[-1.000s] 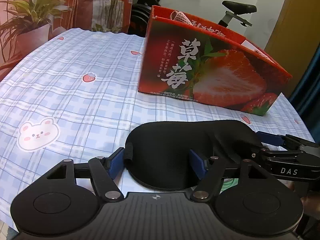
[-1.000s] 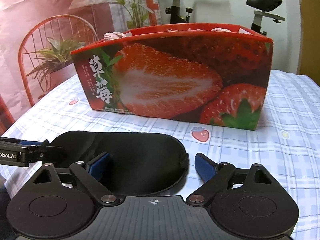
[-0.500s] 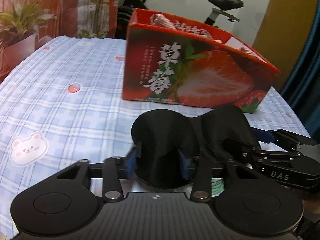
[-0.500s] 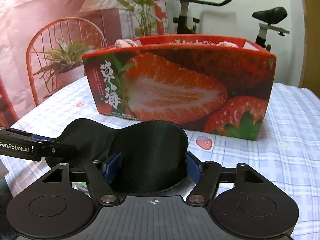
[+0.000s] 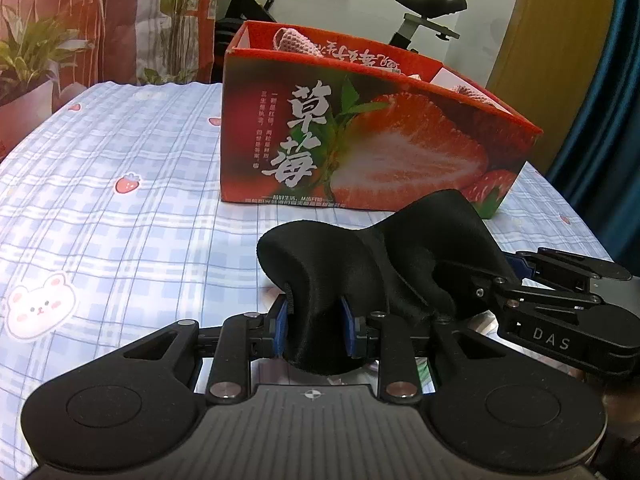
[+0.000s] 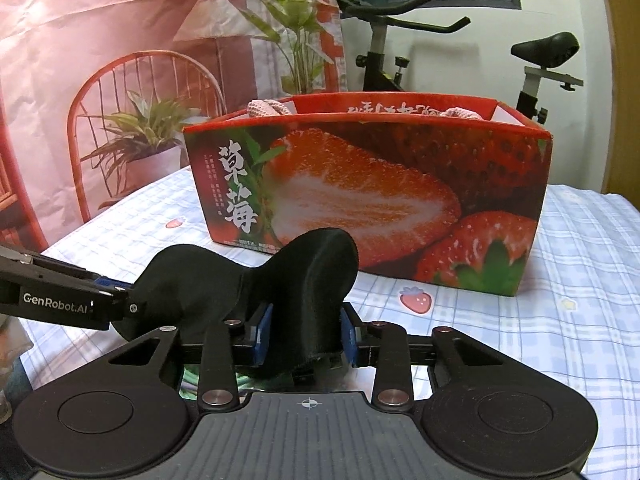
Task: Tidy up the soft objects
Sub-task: 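Close both grippers on the black eye mask, then lift the black eye mask with both grippers over the red box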
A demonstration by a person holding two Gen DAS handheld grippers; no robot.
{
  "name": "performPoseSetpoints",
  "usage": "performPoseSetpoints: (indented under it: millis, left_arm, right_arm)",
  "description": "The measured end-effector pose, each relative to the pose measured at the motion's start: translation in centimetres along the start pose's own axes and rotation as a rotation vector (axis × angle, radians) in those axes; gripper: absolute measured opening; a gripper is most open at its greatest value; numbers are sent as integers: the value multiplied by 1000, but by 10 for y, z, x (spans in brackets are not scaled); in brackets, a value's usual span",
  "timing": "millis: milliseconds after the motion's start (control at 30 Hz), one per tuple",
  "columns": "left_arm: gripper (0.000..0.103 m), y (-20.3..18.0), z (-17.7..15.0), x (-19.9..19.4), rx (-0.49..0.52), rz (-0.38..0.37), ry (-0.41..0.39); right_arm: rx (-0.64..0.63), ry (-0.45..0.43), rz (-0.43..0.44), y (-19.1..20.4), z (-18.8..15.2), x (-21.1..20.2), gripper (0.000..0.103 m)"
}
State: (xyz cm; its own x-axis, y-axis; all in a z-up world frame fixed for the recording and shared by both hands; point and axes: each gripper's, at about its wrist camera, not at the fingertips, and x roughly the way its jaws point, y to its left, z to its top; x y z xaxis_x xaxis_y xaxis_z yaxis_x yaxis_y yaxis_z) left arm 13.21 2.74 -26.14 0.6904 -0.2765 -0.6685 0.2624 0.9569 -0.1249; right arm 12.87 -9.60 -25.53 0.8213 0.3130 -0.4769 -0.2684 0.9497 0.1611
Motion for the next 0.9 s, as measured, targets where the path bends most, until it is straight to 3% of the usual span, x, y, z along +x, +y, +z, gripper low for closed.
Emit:
performPoseSetpoints:
  millis: [300, 500, 900]
  left_arm:
    - [27, 5, -2, -1, -31, -16, -12]
    - [20, -1, 8, -14, -1, -40, -58]
    - [20, -12, 18, -25, 17, -59, -117]
  right_arm:
    - [12, 14, 6, -1, -1, 3, 32]
    - [18, 8, 13, 1, 2, 2, 29]
    - [70, -33, 11, -1, 17, -16, 27]
